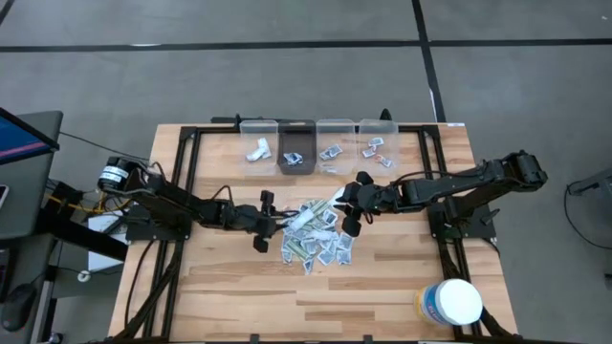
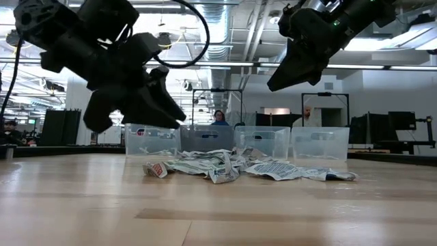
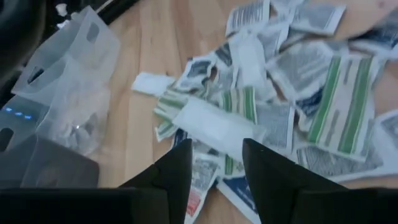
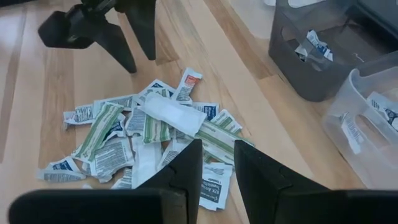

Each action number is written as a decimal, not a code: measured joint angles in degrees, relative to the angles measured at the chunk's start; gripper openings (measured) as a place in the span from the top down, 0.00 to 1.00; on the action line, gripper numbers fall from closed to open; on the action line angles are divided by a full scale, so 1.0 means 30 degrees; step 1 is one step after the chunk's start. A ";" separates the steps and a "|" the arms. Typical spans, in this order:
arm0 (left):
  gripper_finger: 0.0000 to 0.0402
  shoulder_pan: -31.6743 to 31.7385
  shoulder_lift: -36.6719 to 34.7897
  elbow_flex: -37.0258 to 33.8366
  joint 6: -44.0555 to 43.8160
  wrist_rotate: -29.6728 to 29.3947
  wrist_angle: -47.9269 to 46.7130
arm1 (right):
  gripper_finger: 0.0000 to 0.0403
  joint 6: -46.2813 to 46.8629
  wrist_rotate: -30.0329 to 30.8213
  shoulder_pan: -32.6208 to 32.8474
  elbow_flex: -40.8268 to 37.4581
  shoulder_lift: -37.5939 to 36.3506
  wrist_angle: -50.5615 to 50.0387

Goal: Pick & Place First Aid Supplies
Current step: Put the bandage into the left transparent bin

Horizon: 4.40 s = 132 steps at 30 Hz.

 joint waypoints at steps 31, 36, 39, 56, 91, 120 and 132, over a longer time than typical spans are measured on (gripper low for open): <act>0.64 -0.0181 0.3978 0.1931 0.2327 0.0440 -0.0465 | 0.78 -0.0591 -0.0349 -0.0015 0.0007 -0.0006 -0.1171; 0.64 0.0231 0.3971 0.1931 0.2281 0.0327 -0.0473 | 0.78 -0.0615 -0.0349 -0.0022 0.0004 -0.0004 -0.1168; 0.64 0.0553 0.3971 0.1931 0.2276 0.0322 -0.0472 | 0.78 -0.0615 -0.0324 -0.0022 0.0006 -0.0005 -0.1170; 0.87 0.0843 0.3971 0.1931 0.2436 0.1823 -0.0541 | 0.78 -0.0615 0.0154 -0.0238 0.0007 -0.0006 -0.1165; 0.79 0.0757 0.2433 0.1894 0.2066 0.0743 -0.2880 | 0.78 -0.0593 0.0154 -0.0311 0.0007 -0.0005 -0.0998; 0.75 0.1204 0.3475 0.1909 0.4467 0.1965 -0.1581 | 0.78 -0.0998 0.0169 -0.0831 0.0001 -0.0001 -0.1012; 0.75 0.2020 0.3475 0.1909 0.4483 0.3823 -0.1575 | 0.78 -0.1116 0.0169 -0.0954 0.0002 -0.0002 -0.1092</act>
